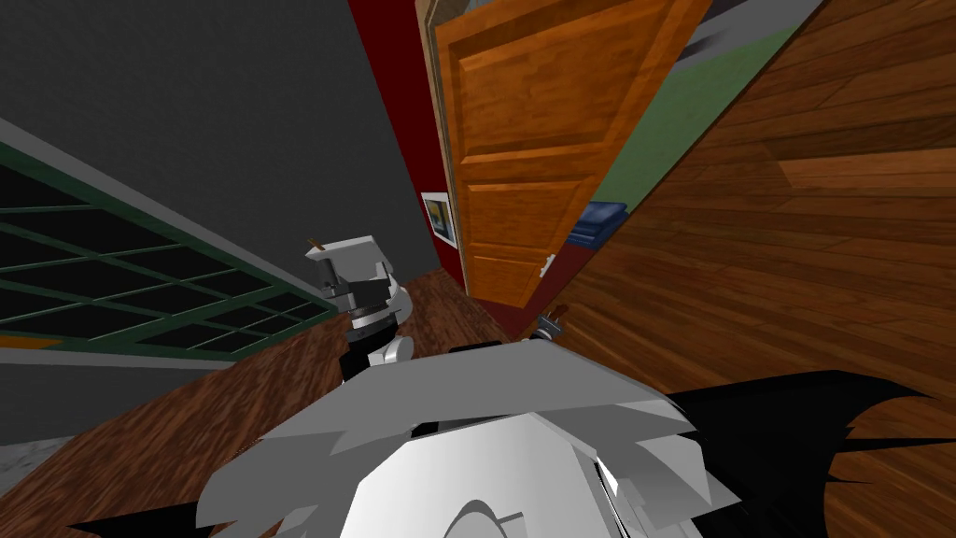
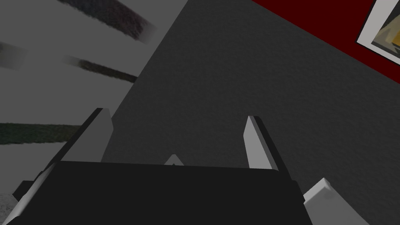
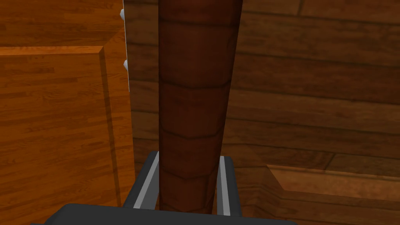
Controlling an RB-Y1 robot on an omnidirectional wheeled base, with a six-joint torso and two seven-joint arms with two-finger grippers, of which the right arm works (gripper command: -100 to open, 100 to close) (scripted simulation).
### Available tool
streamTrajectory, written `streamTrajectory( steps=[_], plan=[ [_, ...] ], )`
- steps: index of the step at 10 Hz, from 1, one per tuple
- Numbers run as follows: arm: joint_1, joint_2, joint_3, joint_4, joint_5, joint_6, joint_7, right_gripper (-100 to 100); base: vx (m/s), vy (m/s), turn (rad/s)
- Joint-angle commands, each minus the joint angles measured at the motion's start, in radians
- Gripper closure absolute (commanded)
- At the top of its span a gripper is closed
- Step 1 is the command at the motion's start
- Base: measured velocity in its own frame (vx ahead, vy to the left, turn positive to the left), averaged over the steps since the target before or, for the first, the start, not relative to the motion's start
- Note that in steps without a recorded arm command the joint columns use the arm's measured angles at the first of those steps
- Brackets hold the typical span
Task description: Push the door open
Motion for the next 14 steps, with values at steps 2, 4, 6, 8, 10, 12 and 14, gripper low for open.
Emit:
streamTrajectory(
  steps=[2, 4, 6, 8, 10, 12, 14],
  plan=[
    [0.003, -0.015, -0.015, -0.002, -0.014, -0.001, 0.003, 100, 0.055, -0.035, -0.015],
    [0.006, -0.024, -0.026, -0.004, -0.026, -0.003, 0.006, 100, 0.161, -0.093, -0.031],
    [0.010, -0.036, -0.046, -0.007, -0.046, -0.004, 0.011, 100, 0.160, -0.111, -0.046],
    [0.013, -0.044, -0.064, -0.009, -0.063, -0.006, 0.015, 100, 0.163, -0.120, -0.046],
    [0.017, -0.050, -0.082, -0.012, -0.081, -0.008, 0.019, 100, 0.184, -0.132, -0.052],
    [0.023, -0.054, -0.108, -0.015, -0.107, -0.010, 0.025, 100, 0.174, -0.153, -0.057],
    [0.026, -0.054, -0.122, -0.017, -0.120, -0.011, 0.028, 100, 0.158, -0.138, -0.043]
  ],
)
